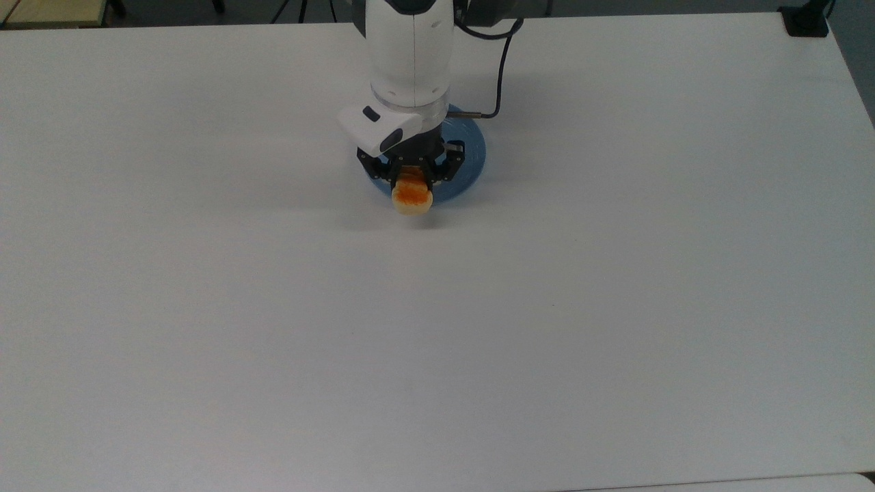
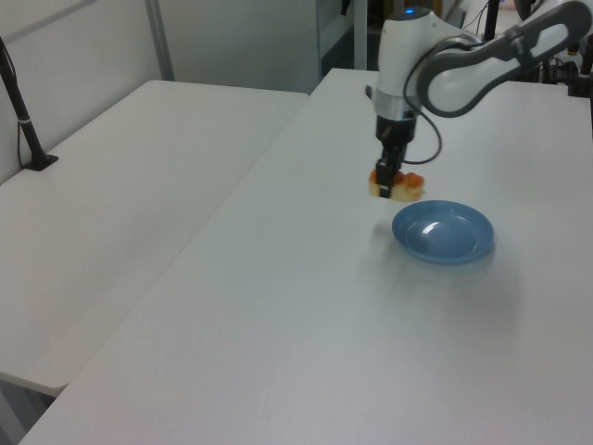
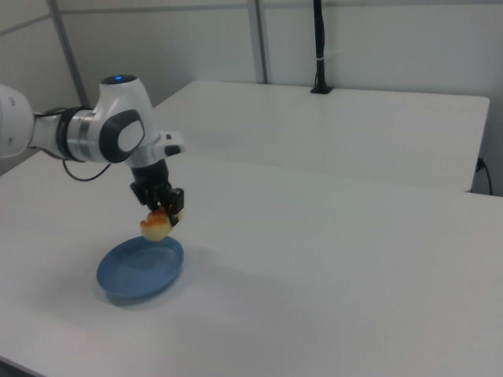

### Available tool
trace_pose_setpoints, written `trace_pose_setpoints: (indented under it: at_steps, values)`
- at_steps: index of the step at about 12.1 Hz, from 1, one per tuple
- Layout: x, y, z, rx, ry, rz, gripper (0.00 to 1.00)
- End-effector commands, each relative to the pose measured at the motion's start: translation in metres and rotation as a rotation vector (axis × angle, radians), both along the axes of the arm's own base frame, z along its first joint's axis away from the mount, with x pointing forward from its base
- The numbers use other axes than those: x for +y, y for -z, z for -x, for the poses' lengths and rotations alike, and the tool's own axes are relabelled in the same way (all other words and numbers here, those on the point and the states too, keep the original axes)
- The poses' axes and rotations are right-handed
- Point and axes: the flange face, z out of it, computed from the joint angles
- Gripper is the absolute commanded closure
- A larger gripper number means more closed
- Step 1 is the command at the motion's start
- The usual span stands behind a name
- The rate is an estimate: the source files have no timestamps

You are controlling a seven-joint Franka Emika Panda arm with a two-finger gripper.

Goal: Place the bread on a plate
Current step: 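Lift the held bread roll and carry it over the blue plate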

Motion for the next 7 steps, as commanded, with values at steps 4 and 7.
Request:
trace_pose_setpoints:
  at_steps: [4,7]
  values:
    - [0.016,0.039,0.087,-0.039,-0.046,-0.014,0.50]
    - [0.016,0.048,0.087,-0.026,-0.022,-0.014,0.44]
